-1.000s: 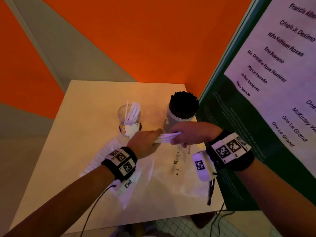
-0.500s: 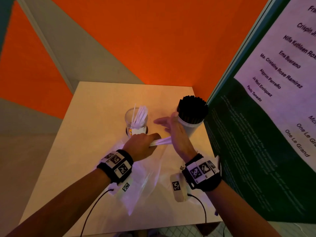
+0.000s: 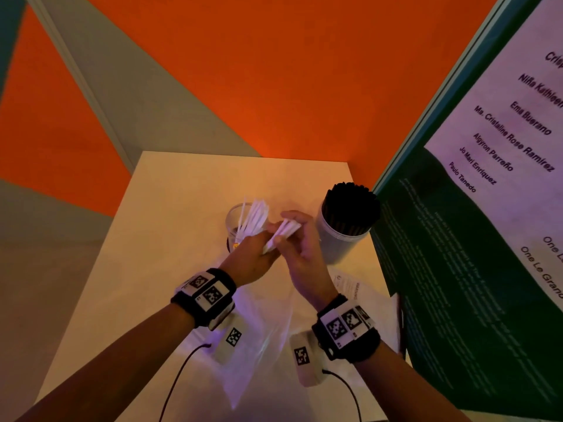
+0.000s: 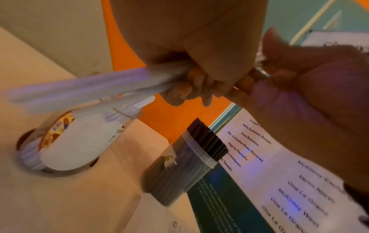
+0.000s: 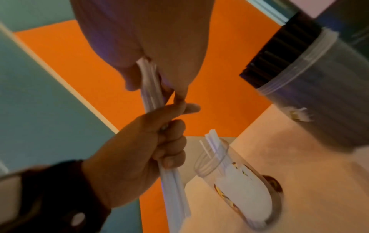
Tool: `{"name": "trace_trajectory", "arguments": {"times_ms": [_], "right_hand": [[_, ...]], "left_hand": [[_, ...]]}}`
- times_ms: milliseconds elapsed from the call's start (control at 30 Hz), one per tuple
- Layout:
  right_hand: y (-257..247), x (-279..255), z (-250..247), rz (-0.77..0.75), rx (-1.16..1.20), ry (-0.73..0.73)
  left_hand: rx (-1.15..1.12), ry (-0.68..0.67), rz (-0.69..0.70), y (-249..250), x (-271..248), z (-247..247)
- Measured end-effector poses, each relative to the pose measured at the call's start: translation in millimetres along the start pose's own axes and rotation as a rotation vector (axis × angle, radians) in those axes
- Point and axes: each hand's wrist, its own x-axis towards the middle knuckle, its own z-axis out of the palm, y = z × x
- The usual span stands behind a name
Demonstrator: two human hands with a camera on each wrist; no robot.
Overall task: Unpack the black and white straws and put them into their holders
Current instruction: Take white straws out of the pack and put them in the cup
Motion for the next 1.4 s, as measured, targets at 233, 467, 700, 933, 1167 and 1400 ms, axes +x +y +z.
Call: {"name": "trace_trajectory", "arguments": {"times_ms": [233,467,700,933,1167,1400], "right_hand": [[-23,76,1,-0.100,0.009,-0.017],[7,122,-4,-0.168,-0.206,0.107],[91,110,5,-0.024,-0.604,0.006],[116,129,26,0.046,-0.929,-0.295],[129,102,44,-0.108,-0.669,-0.328],[91,144,5,-0.001,-0.405,-0.068]], "left_hand": [[-0.208,0.042,-0.034,-9,34,-35],[0.133,0.050,-0.235,-96,41,-54],[-0.016,-0.091,-0.373,-124,48,-45],[-0.129,-0.052,-0.303,-125,52,-39],[-0.166,-0.011,-0.398,-141,41,-35],[-0.275,0.010,-0.396,-136,44,-30]]}}
